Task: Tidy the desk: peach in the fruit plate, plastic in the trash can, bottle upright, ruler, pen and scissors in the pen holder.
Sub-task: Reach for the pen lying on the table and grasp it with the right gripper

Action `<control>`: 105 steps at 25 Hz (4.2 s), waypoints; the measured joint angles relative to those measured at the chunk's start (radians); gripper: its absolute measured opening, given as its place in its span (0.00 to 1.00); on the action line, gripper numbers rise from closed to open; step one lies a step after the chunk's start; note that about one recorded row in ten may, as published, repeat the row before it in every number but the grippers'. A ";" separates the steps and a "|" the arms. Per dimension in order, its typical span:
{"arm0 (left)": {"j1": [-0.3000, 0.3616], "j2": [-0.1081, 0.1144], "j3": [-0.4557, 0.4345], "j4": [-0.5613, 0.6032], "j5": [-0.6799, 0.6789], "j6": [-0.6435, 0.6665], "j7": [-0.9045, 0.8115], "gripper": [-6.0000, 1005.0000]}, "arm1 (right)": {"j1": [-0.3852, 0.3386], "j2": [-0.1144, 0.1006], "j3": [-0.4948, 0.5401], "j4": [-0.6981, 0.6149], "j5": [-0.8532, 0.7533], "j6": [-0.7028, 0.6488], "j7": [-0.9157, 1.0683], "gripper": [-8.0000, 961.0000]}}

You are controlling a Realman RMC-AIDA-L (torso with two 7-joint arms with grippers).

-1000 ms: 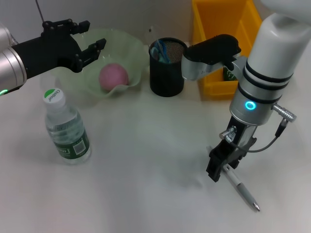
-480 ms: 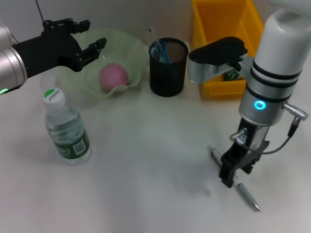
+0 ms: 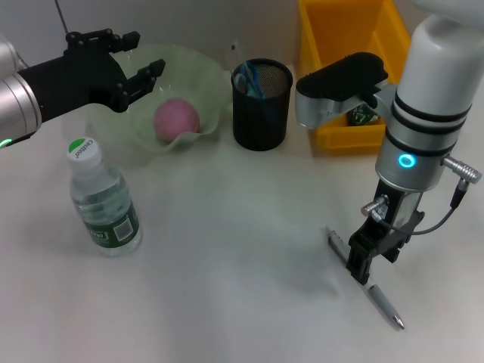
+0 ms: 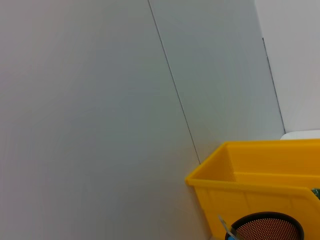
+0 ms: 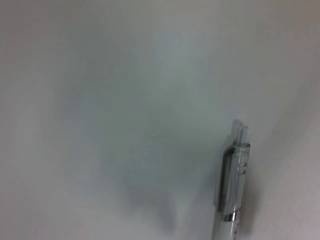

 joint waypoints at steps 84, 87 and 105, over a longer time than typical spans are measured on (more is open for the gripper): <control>-0.005 0.000 0.000 0.000 0.000 0.000 0.015 0.50 | 0.005 0.006 -0.094 0.077 0.057 0.135 -0.002 0.49; -0.004 0.000 0.000 0.000 0.000 0.000 0.015 0.50 | 0.007 0.006 -0.095 0.087 0.057 0.135 -0.002 0.47; 0.000 0.000 0.003 0.006 0.000 0.000 0.017 0.50 | 0.010 0.006 -0.110 0.090 0.056 0.139 -0.001 0.44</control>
